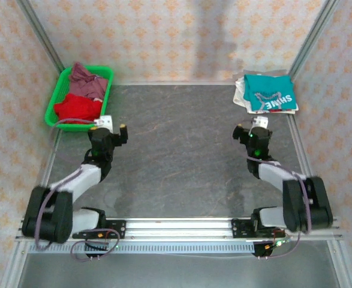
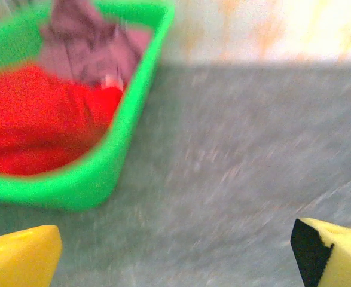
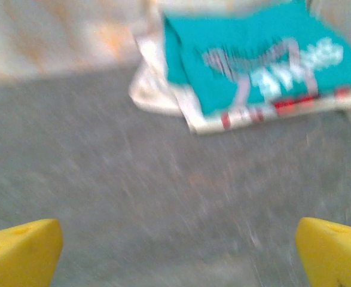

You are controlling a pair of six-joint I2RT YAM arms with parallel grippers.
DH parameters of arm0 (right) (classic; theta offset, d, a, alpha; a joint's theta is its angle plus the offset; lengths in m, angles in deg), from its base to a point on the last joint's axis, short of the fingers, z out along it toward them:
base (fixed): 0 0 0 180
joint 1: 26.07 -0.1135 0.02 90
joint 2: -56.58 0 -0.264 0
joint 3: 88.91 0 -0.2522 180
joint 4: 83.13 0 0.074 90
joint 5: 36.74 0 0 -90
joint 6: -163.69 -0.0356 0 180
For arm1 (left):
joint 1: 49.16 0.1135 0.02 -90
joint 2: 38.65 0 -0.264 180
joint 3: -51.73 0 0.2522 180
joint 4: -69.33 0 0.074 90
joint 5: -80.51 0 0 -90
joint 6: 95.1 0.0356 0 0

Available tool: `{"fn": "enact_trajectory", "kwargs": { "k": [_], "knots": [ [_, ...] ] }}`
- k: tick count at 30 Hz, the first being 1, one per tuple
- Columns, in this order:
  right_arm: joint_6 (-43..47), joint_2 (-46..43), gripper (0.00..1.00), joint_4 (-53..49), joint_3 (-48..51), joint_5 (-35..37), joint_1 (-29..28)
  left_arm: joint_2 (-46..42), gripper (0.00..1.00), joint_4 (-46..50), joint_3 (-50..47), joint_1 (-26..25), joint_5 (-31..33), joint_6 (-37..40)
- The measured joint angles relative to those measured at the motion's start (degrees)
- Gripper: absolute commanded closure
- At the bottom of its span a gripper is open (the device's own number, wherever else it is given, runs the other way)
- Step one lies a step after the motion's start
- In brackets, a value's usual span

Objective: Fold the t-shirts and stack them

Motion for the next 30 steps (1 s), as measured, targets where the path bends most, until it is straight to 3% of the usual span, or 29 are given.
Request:
{"fn": "enact_trajectory", "kwargs": {
  "k": [2, 5, 12, 18, 30],
  "knots": [
    [-0.76, -4.61, 0.01, -3.45, -4.85, -0.68, -1.09, -5.60, 0.00, 4.15, 4.94, -0.24, 0.83, -1.46],
    [-1.75, -5.66, 0.01, -8.09, -15.08, -0.94, -3.63, -5.05, 0.02, 11.82, 17.99, 0.50, 2.40, -2.99],
    [-1.77, 7.21, 0.01, -17.44, -33.20, -2.05, -13.51, 13.94, 0.04, 31.76, 46.01, 13.14, 0.42, -8.31],
    [-3.32, 12.41, 0.02, -24.13, -34.51, -4.04, -15.67, 35.50, 0.03, 48.57, 66.25, 18.27, 0.31, -9.03],
    [-2.82, 7.28, 0.00, -29.53, -28.76, -0.70, -15.98, 67.82, 0.03, 68.06, 100.72, 22.12, -1.20, -8.72]
  ]
}}
